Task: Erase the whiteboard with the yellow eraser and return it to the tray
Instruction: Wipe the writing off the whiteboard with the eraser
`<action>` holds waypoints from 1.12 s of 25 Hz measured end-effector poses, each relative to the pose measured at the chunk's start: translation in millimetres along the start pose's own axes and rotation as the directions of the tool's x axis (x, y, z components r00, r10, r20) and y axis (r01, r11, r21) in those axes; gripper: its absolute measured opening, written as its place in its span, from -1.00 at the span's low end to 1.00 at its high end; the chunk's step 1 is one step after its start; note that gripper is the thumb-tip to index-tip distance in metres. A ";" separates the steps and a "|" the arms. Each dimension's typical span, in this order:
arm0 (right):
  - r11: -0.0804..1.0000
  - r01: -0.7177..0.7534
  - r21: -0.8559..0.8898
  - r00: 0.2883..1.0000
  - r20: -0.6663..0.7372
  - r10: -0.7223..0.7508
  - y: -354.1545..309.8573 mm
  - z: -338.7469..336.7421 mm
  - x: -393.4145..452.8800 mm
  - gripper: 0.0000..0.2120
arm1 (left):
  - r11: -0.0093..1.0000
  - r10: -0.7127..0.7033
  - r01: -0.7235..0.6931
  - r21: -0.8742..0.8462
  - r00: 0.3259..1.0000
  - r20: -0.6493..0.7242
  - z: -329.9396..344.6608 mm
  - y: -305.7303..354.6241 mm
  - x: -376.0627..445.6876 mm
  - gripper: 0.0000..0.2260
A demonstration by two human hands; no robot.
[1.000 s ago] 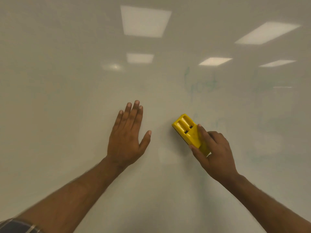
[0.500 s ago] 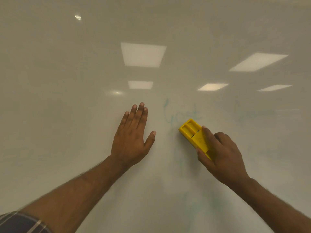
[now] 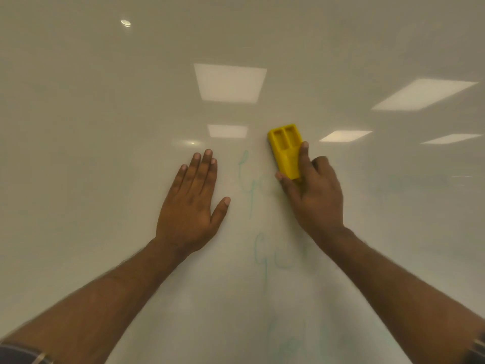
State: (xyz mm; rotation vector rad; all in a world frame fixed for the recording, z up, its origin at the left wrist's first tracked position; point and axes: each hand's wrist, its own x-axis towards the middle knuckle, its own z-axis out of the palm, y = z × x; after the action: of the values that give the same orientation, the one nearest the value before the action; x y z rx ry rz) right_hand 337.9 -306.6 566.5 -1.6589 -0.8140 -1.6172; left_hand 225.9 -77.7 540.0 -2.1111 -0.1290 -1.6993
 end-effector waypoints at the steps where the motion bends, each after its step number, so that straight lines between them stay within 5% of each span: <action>1: 0.996 0.085 -0.002 0.996 -0.004 -0.085 -3.5 3.1 -11.7 -0.35 | 1.000 -0.001 0.001 0.001 1.000 -0.007 0.0 0.4 -0.1 -0.35; 4: 0.947 0.320 -0.026 0.947 0.008 -0.320 11.2 1.9 -43.1 -0.41 | 1.000 0.009 -0.009 0.011 1.000 -0.004 -2.3 -0.2 -2.7 -0.37; 6: 0.931 0.353 -0.090 0.935 -0.005 -0.355 27.2 -2.7 -44.5 -0.43 | 1.000 0.012 -0.012 0.018 1.000 0.009 -3.8 -0.6 -3.6 -0.37; 12: 0.991 -0.108 -0.082 0.988 -0.120 0.098 -29.7 13.8 13.5 -0.39 | 1.000 0.001 -0.001 0.003 1.000 -0.023 -2.4 1.9 -8.2 -0.37; 16: 0.977 0.181 -0.110 0.979 -0.076 -0.190 -62.1 27.8 -3.8 -0.39 | 0.999 0.008 -0.011 -0.043 0.998 -0.055 -2.1 -4.5 -9.7 -0.42; 21: 0.893 0.417 -0.172 0.908 0.046 -0.416 -13.7 11.7 -66.0 -0.44 | 0.999 0.008 -0.011 -0.036 0.996 -0.084 -1.0 0.2 -8.3 -0.44; 25: 0.891 0.241 -0.385 0.969 0.043 -0.244 14.5 -14.4 -51.0 -0.48 | 0.999 0.012 -0.016 -0.040 0.996 -0.085 3.8 -2.0 -11.6 -0.44; 28: 0.958 0.024 -0.285 1.000 0.009 -0.022 -4.3 -9.8 -15.5 -0.48 | 0.998 0.013 -0.017 -0.054 0.997 -0.082 6.2 -1.0 -9.6 -0.44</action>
State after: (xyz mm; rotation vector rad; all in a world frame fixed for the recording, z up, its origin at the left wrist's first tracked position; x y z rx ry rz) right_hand 328.3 -311.8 551.3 -1.8575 -0.6257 -1.8153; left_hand 228.9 -72.7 530.1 -2.0720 -0.0426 -1.7967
